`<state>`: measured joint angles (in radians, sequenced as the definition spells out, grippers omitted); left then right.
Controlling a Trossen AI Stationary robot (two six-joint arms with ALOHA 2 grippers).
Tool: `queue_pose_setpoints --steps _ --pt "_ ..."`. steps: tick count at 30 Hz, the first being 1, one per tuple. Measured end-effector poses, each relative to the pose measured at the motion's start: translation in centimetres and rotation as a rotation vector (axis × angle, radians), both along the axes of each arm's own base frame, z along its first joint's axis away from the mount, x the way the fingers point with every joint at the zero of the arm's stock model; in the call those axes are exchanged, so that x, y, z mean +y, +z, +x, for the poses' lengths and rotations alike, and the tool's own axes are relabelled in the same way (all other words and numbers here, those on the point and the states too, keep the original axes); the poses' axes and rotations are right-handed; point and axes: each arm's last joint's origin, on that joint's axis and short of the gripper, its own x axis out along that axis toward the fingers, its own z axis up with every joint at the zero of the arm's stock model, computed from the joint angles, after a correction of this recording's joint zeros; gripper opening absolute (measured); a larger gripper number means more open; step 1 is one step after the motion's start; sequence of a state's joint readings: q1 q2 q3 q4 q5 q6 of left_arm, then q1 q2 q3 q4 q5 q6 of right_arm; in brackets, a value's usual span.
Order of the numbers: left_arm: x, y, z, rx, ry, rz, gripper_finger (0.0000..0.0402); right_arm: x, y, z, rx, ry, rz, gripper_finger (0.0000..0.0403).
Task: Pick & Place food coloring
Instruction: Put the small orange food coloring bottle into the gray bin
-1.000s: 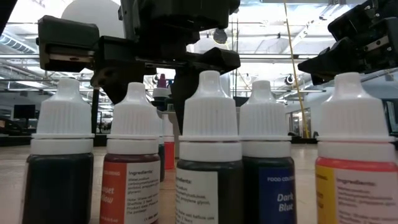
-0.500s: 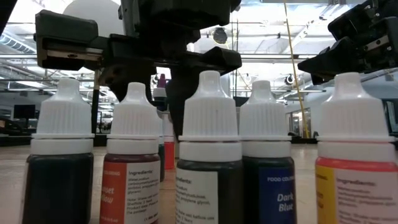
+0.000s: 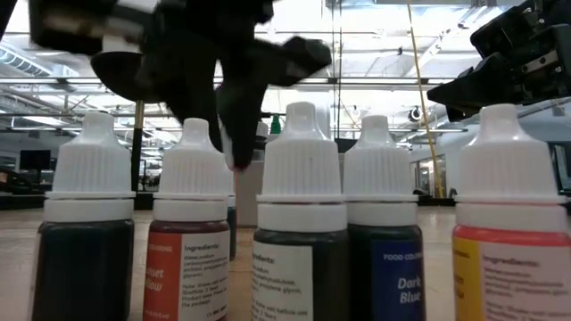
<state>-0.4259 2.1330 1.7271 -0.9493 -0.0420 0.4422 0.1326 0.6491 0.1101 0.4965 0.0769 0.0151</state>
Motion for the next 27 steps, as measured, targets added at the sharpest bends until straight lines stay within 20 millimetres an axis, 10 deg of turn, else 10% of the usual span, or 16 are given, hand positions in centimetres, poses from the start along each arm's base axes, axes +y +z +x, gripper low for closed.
queue_pose_setpoints --steps 14,27 --pt "2.8 9.8 -5.2 -0.227 0.225 -0.091 0.0053 0.0 -0.1 0.0 0.011 -0.001 0.02 0.0" --pt "6.7 5.3 -17.3 -0.526 0.403 -0.464 0.0055 0.0 -0.1 0.0 0.016 -0.002 0.023 0.0"
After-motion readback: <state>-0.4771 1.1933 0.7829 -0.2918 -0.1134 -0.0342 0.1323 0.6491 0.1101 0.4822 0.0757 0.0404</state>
